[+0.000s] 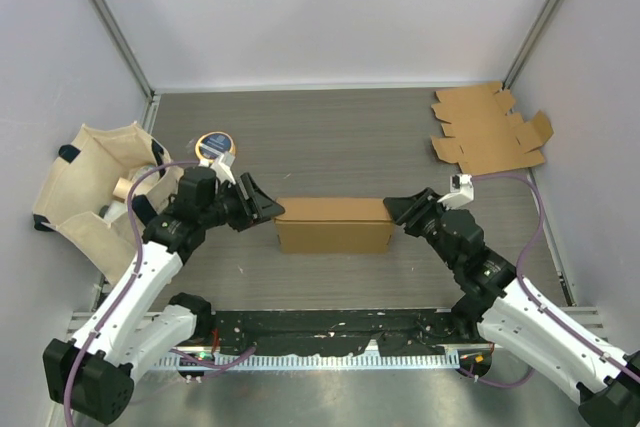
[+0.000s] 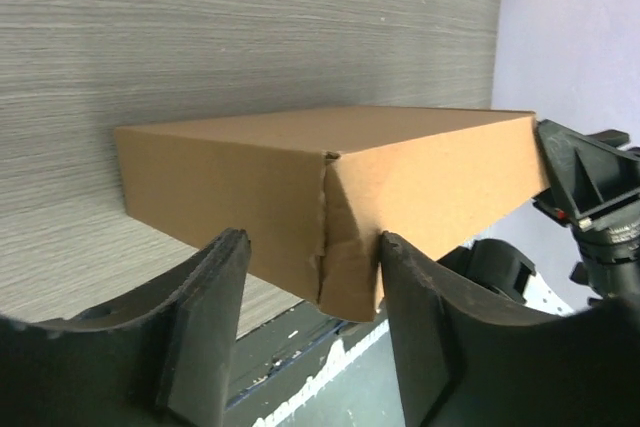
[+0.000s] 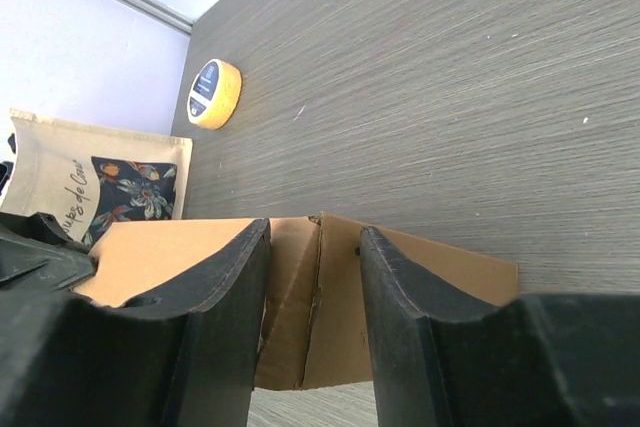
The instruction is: Fold the paper box
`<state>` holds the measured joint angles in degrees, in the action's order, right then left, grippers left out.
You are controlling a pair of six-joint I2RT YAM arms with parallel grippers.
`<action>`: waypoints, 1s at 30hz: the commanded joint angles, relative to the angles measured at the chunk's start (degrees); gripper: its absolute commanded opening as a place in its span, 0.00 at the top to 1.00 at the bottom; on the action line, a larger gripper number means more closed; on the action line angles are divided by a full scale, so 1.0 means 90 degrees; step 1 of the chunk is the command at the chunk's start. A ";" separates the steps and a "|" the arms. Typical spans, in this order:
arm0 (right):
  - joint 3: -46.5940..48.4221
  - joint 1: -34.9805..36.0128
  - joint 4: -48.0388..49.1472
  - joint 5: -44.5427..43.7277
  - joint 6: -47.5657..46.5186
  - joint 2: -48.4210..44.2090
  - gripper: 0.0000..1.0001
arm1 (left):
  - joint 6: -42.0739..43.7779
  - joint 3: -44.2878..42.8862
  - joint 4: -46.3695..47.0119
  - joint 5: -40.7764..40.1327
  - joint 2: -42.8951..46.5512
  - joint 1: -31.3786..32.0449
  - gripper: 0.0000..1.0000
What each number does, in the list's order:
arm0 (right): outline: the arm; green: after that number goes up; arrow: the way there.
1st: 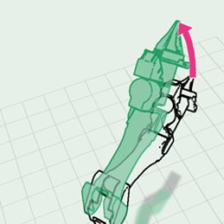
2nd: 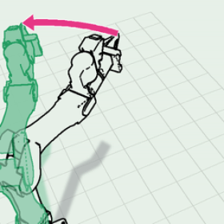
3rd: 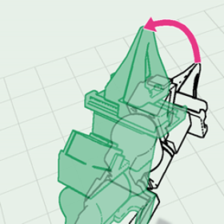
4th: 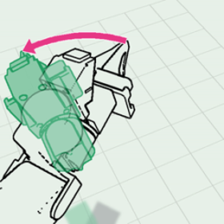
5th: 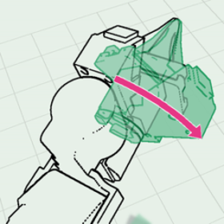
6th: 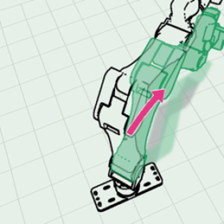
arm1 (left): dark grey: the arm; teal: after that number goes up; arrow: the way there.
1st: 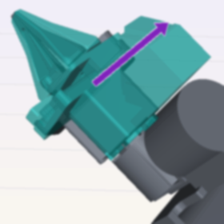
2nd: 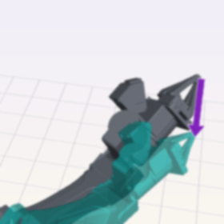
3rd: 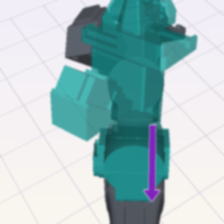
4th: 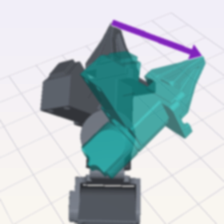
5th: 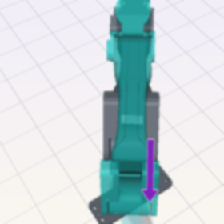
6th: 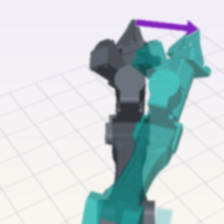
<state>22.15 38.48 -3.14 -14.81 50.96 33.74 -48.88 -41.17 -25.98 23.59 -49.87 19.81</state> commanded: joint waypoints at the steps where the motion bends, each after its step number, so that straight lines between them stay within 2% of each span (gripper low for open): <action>1: 0.0027 0.0031 -0.0939 0.0454 -0.0515 0.0050 0.51 | 0.0539 -0.0111 -0.0522 0.0063 -0.0084 0.0006 0.34; 3: 0.0516 0.0021 -0.1154 0.0464 -0.0652 0.0235 0.47 | 0.0607 -0.0347 -0.0697 0.0113 -0.0182 0.0015 0.25; 4: 0.0643 0.0021 -0.1300 0.0493 -0.0739 0.0294 0.44 | 0.0627 -0.0522 -0.0727 0.0132 -0.0211 0.0015 0.24; 7: 0.0859 0.0021 -0.1273 0.0610 -0.0867 0.0451 0.43 | 0.0637 -0.0660 -0.0727 0.0200 -0.0299 0.0006 0.23; 13: 0.0488 0.0021 -0.1009 0.0659 -0.0682 0.0061 0.43 | 0.0335 -0.0514 -0.0483 0.0346 -0.0153 0.0006 0.21; 19: 0.0488 0.0021 -0.1155 0.0688 -0.0779 0.0090 0.44 | 0.0431 -0.0865 -0.0774 0.0279 -0.0133 0.0006 0.28; 23: 0.0303 0.0021 -0.1136 0.0620 -0.0750 -0.0144 0.45 | 0.0588 -0.0748 -0.0913 0.0103 0.0062 0.0006 0.38; 24: 0.0254 0.0021 -0.1126 0.0630 -0.0731 -0.0193 0.46 | 0.0588 -0.0690 -0.0912 0.0055 0.0120 0.0006 0.37; 26: 0.0098 0.0021 -0.1068 0.0659 -0.0711 -0.0281 0.50 | 0.0559 -0.0505 -0.0767 0.0093 0.0228 -0.0004 0.26; 28: -0.0039 0.0021 -0.0922 0.0737 -0.0721 -0.0398 0.56 | 0.0451 -0.0252 -0.0572 0.0171 0.0218 -0.0004 0.27; 30: -0.0312 0.0021 -0.0785 0.0766 -0.0730 -0.0476 0.62 | 0.0422 -0.0065 -0.0493 0.0171 0.0170 -0.0004 0.39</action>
<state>23.68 38.41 -8.84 -9.23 45.69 30.17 -44.88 -44.93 -32.67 24.53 -48.31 19.75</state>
